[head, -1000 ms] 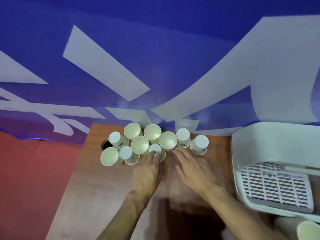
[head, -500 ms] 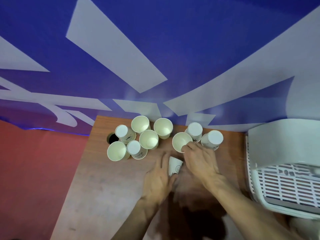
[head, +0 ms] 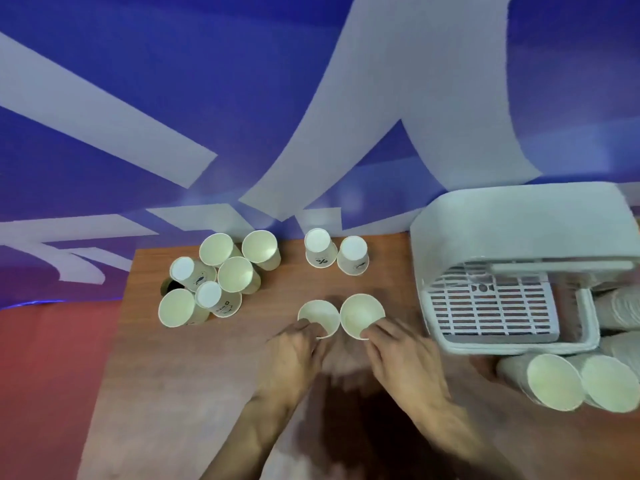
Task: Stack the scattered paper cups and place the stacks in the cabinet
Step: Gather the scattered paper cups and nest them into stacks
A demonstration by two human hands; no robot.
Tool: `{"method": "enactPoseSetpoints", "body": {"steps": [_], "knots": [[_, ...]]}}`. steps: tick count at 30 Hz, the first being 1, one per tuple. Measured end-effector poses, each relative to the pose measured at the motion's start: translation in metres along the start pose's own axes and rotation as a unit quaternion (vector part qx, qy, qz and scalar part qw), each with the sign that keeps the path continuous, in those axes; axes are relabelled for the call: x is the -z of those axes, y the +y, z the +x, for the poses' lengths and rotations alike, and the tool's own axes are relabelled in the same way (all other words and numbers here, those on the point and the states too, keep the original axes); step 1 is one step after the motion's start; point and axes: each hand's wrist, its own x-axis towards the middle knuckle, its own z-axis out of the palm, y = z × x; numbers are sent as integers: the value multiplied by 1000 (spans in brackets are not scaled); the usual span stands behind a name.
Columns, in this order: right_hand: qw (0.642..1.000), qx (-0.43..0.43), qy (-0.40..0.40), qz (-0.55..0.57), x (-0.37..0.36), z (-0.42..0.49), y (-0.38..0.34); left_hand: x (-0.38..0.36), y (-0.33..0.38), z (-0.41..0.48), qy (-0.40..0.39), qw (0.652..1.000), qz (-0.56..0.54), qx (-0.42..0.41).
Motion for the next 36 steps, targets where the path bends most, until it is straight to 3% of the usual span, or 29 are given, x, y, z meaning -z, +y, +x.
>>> {"method": "enactPoseSetpoints", "body": {"steps": [7,11,16,20,31,36], "knots": [[991,-52,100,78,73,-88,44,12,106,-43,62,996,-39,-55],[978,-92,170,79,111,-133,82,1,175,-53,85,982,-97,-135],[953,-159,240,99,137,-181,152,-21,249,-54,56,960,-180,-209],[944,-195,246,105,142,-203,192,-45,283,-53,57,945,-198,-254],[949,-179,199,167,116,-207,238,-87,308,-52,42,953,-186,-235],[955,-201,163,148,110,-197,244,-94,310,-53,86,959,-160,-218]]}}
